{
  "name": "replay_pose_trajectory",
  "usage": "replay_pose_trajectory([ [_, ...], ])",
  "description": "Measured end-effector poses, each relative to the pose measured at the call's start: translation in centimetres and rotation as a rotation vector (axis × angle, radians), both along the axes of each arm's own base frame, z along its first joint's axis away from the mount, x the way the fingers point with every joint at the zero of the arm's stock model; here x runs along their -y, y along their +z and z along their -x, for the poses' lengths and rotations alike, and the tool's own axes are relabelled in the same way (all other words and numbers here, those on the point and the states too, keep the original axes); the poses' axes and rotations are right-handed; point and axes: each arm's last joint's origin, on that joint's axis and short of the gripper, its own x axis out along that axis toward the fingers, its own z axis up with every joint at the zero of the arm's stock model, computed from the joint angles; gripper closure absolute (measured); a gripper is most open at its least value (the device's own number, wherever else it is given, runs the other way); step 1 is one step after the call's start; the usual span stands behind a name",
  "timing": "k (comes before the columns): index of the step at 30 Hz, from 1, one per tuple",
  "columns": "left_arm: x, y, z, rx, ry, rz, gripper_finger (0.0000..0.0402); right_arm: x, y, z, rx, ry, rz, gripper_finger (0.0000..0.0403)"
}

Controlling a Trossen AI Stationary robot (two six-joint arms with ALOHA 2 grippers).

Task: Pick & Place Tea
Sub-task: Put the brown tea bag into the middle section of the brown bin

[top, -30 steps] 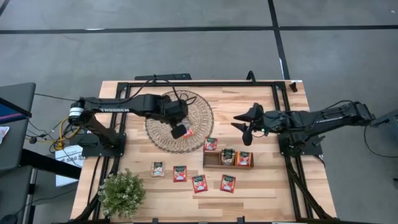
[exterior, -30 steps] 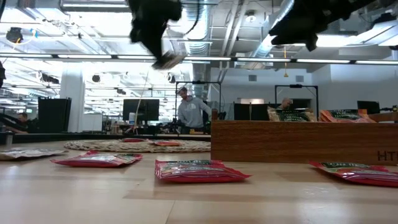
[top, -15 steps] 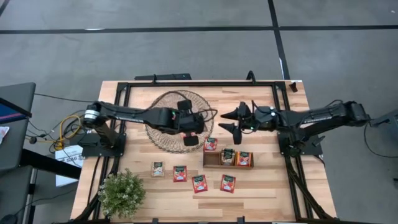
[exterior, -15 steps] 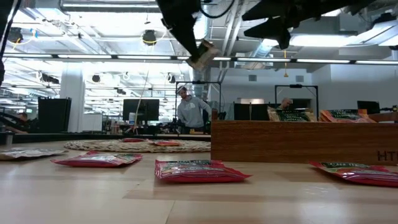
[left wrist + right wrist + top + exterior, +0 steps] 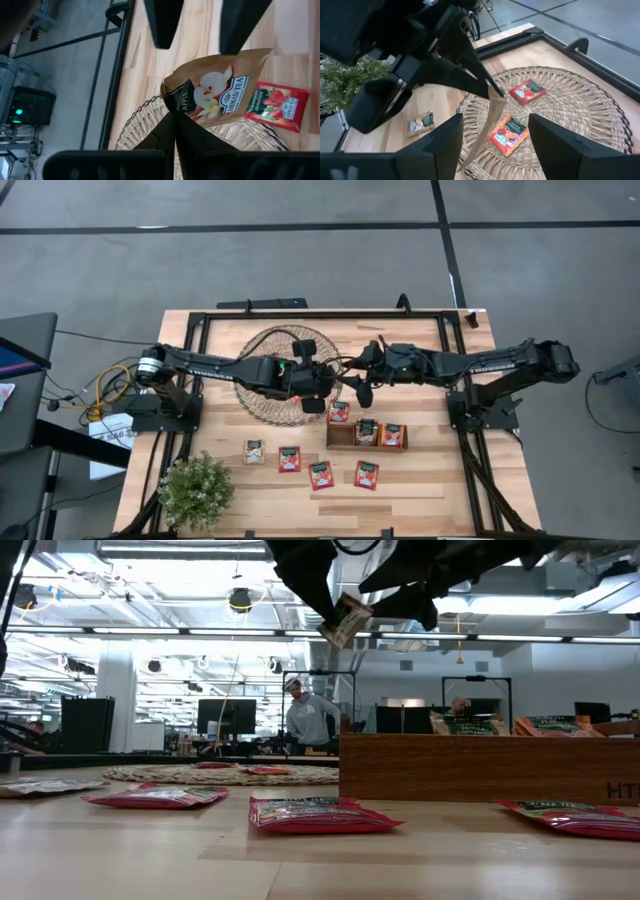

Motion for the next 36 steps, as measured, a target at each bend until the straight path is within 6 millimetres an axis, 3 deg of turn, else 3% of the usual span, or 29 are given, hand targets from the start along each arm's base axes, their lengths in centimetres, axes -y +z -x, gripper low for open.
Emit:
replay_pose_trajectory([
  [18, 0.0, 0.0, 0.0, -0.004, -0.005, -0.003, 0.0401, 0.3, -0.2, -2.2, -0.021, 0.010, -0.010, 0.0189],
  [24, 0.1, 0.0, 0.0, -0.003, -0.017, 0.016, 0.0401, 0.3, -0.2, -2.2, -0.023, 0.010, -0.010, 0.0252],
  [31, 0.1, 0.0, 0.0, 0.000, -0.017, 0.019, 0.0401, 0.3, -0.2, -2.2, -0.025, 0.011, -0.008, 0.0382],
  [36, 0.1, 0.0, 0.0, 0.010, -0.009, 0.031, 0.0401, 0.3, -0.3, -2.2, -0.032, 0.016, 0.004, 0.0397],
])
